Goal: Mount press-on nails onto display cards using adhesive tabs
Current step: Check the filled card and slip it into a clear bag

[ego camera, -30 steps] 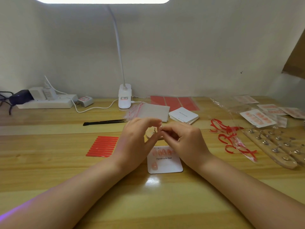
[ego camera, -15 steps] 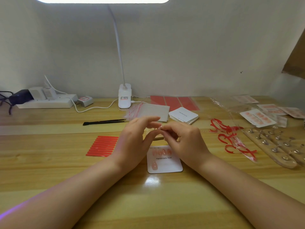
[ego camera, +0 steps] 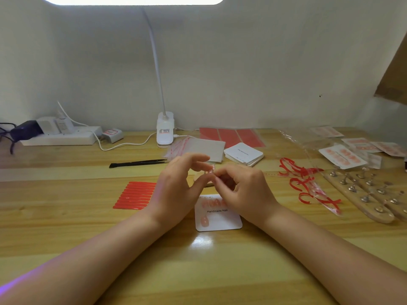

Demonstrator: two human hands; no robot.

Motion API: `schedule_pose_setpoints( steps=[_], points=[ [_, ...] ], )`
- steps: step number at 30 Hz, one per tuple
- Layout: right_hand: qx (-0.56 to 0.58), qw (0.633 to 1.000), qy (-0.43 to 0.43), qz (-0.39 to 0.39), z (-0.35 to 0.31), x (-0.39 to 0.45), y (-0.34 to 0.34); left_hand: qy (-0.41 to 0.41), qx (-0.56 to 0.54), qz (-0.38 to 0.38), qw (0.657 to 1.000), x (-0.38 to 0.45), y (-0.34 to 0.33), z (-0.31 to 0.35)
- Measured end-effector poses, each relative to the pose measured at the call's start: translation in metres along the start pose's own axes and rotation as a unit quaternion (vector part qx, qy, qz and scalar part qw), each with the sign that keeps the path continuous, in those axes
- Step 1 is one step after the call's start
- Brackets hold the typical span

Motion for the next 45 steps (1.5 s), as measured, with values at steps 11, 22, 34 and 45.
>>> schedule_pose_setpoints(
  steps=[11,22,34,45],
  points=[
    [0.036,0.994,-0.103,0.024,0.019,0.003,0.005,0.013,-0.008,0.010,1.000,0.001,0.004,-0.004],
    [-0.009,0.959,-0.281,0.029,0.065,0.008,0.010,0.044,-0.005,-0.023,0.999,-0.001,0.000,-0.005],
    [-0.121,0.945,-0.305,-0.006,0.071,0.009,0.006,0.046,-0.008,-0.041,0.998,0.000,-0.001,-0.002],
    [-0.087,0.954,-0.284,0.032,0.056,0.006,0.017,0.042,-0.001,-0.031,0.999,0.000,-0.001,-0.006]
  ],
)
Point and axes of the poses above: each hand's wrist, its own x-axis towards the middle knuckle, its own y-axis out of the back of the hand, z = x × y, the point moved 6 cm from there along x, towards the middle knuckle, and after that the axes turned 9 degrees about -y, right-handed, at the moved point
